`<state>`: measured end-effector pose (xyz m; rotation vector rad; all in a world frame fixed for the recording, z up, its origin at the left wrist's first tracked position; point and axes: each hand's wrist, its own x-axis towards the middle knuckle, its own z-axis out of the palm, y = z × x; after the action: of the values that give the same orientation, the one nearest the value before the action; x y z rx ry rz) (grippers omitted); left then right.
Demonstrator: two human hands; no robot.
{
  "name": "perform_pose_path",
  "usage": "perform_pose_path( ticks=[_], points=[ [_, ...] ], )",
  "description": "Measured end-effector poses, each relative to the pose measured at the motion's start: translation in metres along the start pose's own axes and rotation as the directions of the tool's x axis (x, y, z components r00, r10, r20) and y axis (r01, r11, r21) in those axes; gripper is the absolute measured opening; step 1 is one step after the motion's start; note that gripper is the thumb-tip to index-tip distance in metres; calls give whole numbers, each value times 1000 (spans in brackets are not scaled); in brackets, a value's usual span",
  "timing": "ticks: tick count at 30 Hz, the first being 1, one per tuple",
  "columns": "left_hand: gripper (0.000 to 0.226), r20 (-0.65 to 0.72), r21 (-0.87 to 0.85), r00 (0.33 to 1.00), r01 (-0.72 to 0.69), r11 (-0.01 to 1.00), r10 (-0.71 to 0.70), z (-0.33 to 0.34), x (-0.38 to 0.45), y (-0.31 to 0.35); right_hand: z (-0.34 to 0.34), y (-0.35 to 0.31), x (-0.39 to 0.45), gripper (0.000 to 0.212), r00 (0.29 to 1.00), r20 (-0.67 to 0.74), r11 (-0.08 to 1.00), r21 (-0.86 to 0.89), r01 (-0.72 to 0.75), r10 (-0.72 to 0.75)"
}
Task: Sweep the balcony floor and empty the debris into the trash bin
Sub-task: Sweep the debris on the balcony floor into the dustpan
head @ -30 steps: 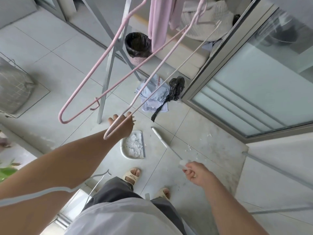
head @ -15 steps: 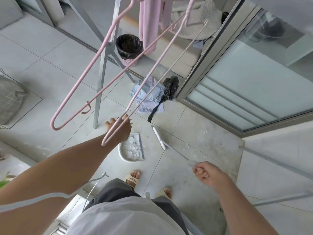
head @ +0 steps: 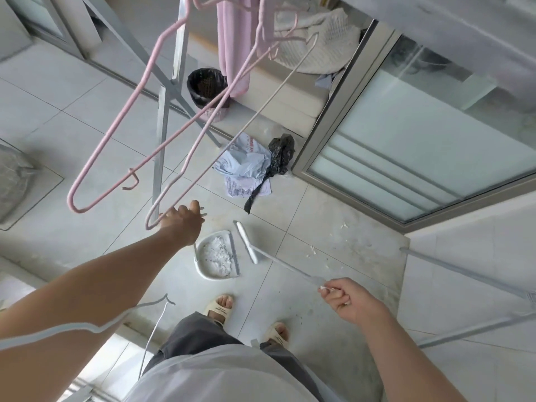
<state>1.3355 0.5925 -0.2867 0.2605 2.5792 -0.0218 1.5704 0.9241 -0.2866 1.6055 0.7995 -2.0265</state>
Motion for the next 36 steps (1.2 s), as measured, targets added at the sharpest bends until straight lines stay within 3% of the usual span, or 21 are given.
perform_pose_path(
  ticks=[6, 9, 14, 18, 23, 29, 36],
  points=[
    [31, 16, 32, 999, 30, 999, -30, 5, -1, -1, 21, 21, 16, 26, 993, -70, 992, -88, 89, -95],
    [31, -1, 48, 1000, 20, 999, -20, 9, -2, 0, 39, 44, 22, 16, 995, -63, 994, -84, 72, -77],
    [31, -17, 43, 1000, 17, 999, -16, 12, -1, 0, 37, 71, 30, 15, 1000, -19, 998, 61, 15, -14],
    [32, -42, 51, 999, 37, 998, -35, 12, -5, 11, -7, 62, 30, 13, 1000, -18, 984, 179, 14, -11],
    [30, -83, 45, 994, -65, 997, 68, 12, -14, 49, -72, 66, 23, 11, 999, -28, 965, 262, 30, -24],
    [33, -11, 157, 975, -219, 963, 223, -6, -27, 136, -158, 63, -5, 19, 984, -91, 905, 386, 179, -155],
    [35, -11, 317, 964, -250, 915, 267, -20, -34, 223, -266, 56, -40, 21, 943, -225, 835, 445, 322, -244]
  ],
)
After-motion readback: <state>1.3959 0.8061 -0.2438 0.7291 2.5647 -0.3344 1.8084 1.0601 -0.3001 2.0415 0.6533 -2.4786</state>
